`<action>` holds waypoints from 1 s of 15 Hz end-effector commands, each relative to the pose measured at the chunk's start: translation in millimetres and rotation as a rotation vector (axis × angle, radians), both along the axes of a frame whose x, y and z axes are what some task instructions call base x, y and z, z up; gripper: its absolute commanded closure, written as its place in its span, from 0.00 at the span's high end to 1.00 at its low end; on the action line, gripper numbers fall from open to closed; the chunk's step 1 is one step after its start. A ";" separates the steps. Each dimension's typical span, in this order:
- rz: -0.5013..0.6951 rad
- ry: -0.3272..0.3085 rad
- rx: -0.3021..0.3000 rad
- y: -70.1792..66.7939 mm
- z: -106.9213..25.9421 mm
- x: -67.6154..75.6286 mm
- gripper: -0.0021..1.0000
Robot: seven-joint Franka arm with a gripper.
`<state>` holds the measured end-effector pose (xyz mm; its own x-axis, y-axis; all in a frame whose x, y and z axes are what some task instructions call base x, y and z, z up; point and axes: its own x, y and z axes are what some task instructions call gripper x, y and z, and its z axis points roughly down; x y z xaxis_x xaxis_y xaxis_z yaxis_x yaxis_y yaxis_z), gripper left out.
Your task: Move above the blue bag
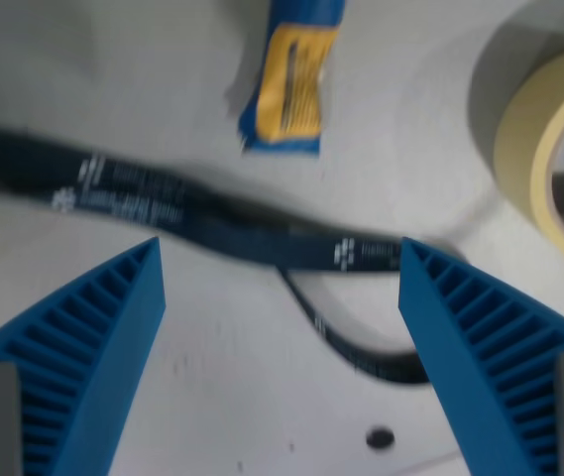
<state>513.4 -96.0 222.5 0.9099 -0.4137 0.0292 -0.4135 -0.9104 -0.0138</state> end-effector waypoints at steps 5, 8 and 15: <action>-0.220 0.020 -0.065 -22.1 -29.0 32.8 1.00; -0.223 0.015 -0.062 -30.5 -43.4 46.0 1.00; -0.200 0.007 -0.050 -41.0 -66.5 66.4 1.00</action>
